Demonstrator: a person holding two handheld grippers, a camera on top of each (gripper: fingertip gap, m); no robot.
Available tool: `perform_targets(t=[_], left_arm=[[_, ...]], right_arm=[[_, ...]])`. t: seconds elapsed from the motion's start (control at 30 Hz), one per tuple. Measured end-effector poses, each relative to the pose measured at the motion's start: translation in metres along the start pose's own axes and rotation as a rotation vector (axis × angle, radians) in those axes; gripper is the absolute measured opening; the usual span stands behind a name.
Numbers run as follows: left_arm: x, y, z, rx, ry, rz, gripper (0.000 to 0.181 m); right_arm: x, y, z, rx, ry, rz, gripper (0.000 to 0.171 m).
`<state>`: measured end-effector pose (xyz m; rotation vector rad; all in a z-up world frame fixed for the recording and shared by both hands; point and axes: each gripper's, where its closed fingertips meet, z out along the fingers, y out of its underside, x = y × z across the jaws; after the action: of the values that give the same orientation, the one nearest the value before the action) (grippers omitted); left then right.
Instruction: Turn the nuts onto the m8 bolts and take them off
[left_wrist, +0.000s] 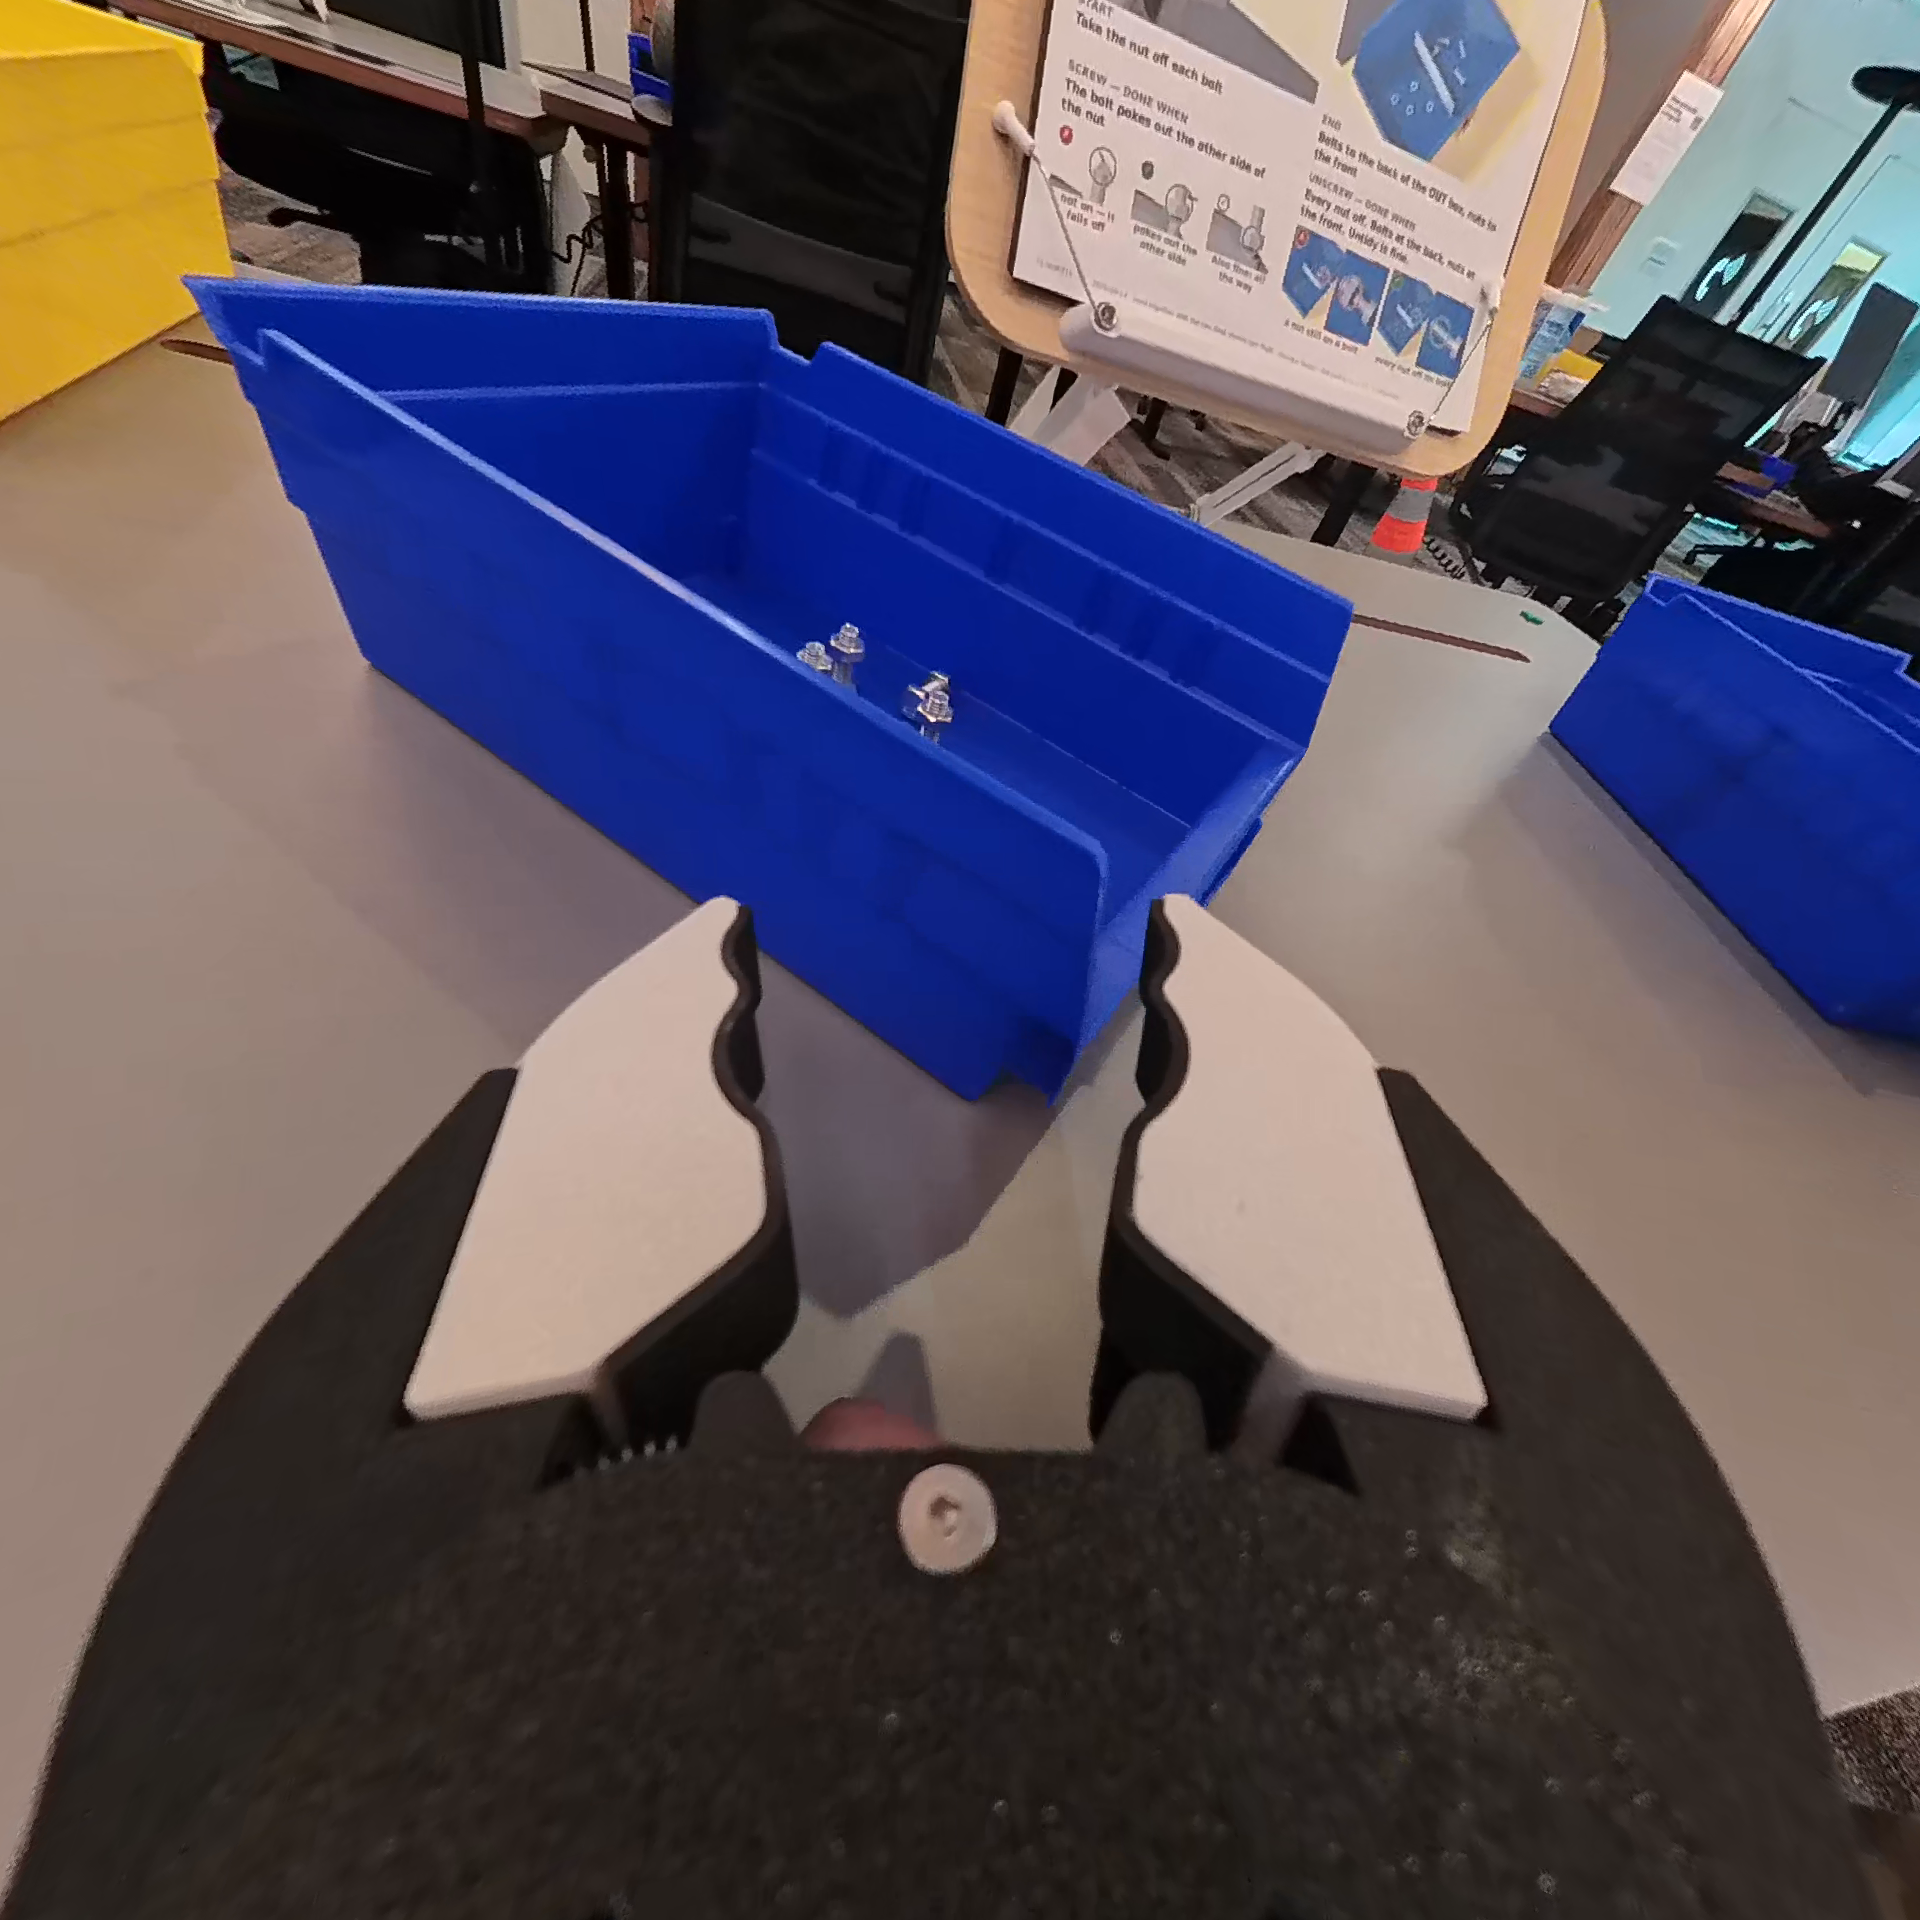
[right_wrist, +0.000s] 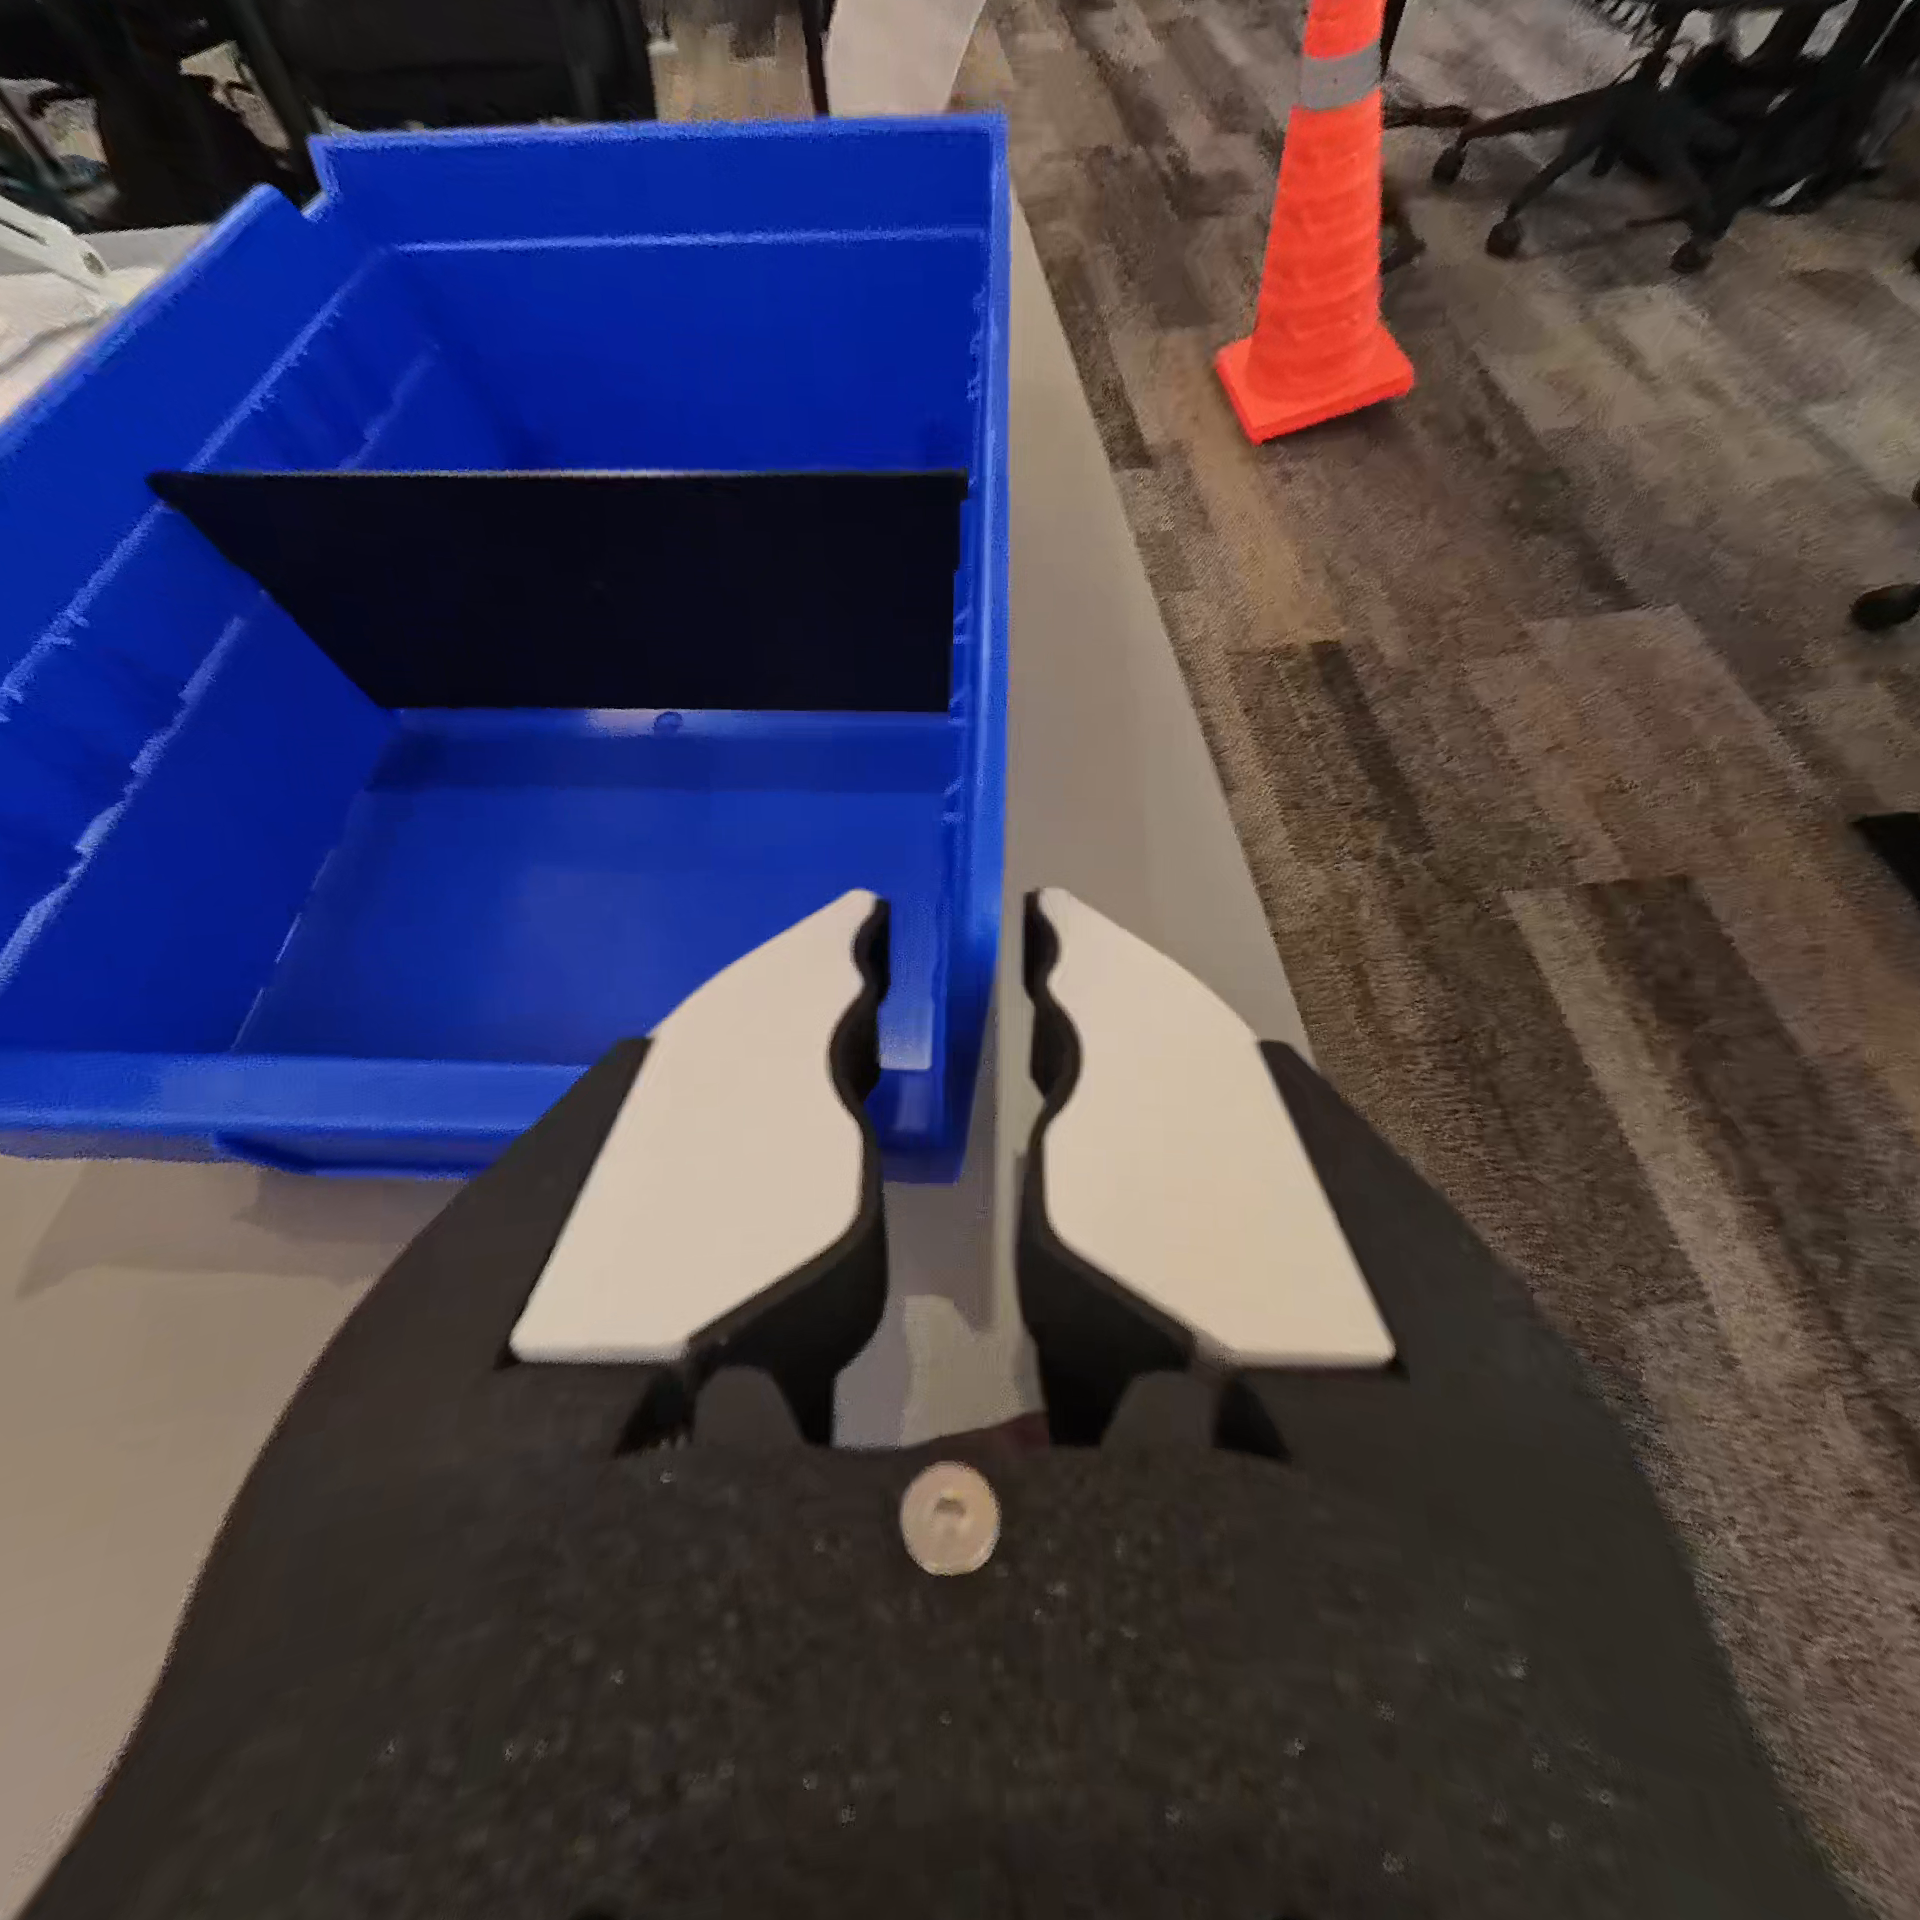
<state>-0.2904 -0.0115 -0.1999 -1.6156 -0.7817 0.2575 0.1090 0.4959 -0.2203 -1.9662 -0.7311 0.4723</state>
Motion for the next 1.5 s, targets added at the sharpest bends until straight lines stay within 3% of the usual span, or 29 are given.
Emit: perform_targets(t=[0.1,0.2,0.3,0.4,0.57,0.83,1.23,1.27,1.33,1.5], left_arm=[[0.003,0.001,-0.001,-0.002,0.000,0.003,0.071],[0.007,0.003,-0.003,-0.004,-0.010,0.011,0.071],[0.012,0.006,-0.001,-0.011,-0.024,0.021,0.071],[0.010,0.008,0.003,-0.039,-0.116,0.029,0.071],[0.006,0.017,0.020,-0.124,-0.189,-0.061,0.076],[-0.008,0.022,0.034,-0.148,-0.276,-0.052,0.067],[-0.053,0.012,0.010,-0.148,-0.368,-0.044,0.058],[-0.052,0.012,0.011,-0.158,-0.347,-0.055,0.051],[-0.047,0.011,0.014,-0.179,-0.314,-0.040,0.019],[-0.070,0.005,0.011,-0.224,-0.432,0.092,0.006]], right_arm=[[-0.006,-0.017,-0.032,0.077,0.156,-0.109,0.046],[-0.059,-0.035,-0.071,0.226,0.223,-0.255,0.051],[-0.152,-0.024,-0.090,0.340,0.074,-0.300,0.049],[-0.232,0.005,-0.092,0.345,-0.100,-0.318,0.042],[-0.297,0.029,-0.089,0.302,-0.263,-0.347,0.040],[-0.290,0.014,-0.084,0.312,-0.276,-0.404,0.037],[-0.284,0.021,-0.076,0.281,-0.297,-0.397,0.032],[-0.286,0.021,-0.076,0.282,-0.298,-0.401,0.032],[-0.289,0.022,-0.076,0.283,-0.309,-0.403,0.031],[-0.290,0.019,-0.079,0.293,-0.307,-0.424,0.029]])
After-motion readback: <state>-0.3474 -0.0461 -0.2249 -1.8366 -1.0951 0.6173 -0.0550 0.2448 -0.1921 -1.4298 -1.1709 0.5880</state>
